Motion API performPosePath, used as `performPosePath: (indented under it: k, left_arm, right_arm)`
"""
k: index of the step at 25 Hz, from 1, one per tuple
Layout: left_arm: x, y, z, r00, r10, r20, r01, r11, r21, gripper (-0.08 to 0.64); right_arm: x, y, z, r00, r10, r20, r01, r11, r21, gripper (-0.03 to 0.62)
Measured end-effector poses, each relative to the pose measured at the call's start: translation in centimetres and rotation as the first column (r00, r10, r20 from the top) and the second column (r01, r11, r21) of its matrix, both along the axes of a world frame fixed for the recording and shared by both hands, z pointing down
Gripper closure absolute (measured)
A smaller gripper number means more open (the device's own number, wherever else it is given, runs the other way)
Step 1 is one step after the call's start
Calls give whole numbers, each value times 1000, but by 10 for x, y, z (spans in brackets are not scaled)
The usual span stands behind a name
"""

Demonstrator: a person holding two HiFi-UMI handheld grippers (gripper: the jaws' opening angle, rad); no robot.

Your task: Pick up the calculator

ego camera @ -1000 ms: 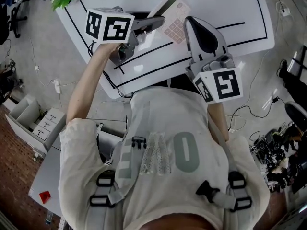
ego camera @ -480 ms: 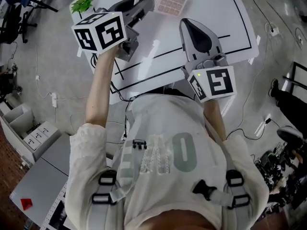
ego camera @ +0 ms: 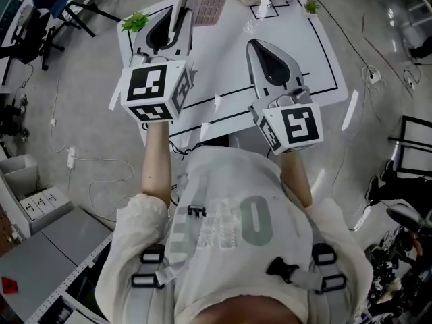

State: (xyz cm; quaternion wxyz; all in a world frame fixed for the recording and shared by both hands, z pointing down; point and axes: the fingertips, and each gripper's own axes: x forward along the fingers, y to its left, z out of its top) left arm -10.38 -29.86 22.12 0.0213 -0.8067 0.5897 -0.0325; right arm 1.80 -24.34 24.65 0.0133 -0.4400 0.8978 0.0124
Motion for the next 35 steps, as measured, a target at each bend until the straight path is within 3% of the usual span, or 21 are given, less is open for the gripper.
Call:
performPosePath:
  k: [4,8,10,14,35]
  left_arm:
    - [-3,35,-16,990,-136,31,129,978,162,462]
    - [6,67,-16,983,-173,68,155,964,217,462]
    - [8,78,-11,980,-173,100,148,963,224,462]
    - [6,93,-1,981,-178,83,157,965,209,462]
    - [8,116,1,982,-181,55,167,966,197,463]
  right_arm:
    - [6,6,-4,999,36,-2,-36,999,12,586]
    - [14,15,-3,997,83,-2,-83,996,34,586]
    - [18,19,-2,994,106,-4,-106,993,46,586]
    - [21,28,5,990,136,-43,-134,990,53,588]
    - [23,48,2,992,117,-51,-113,991,74,588]
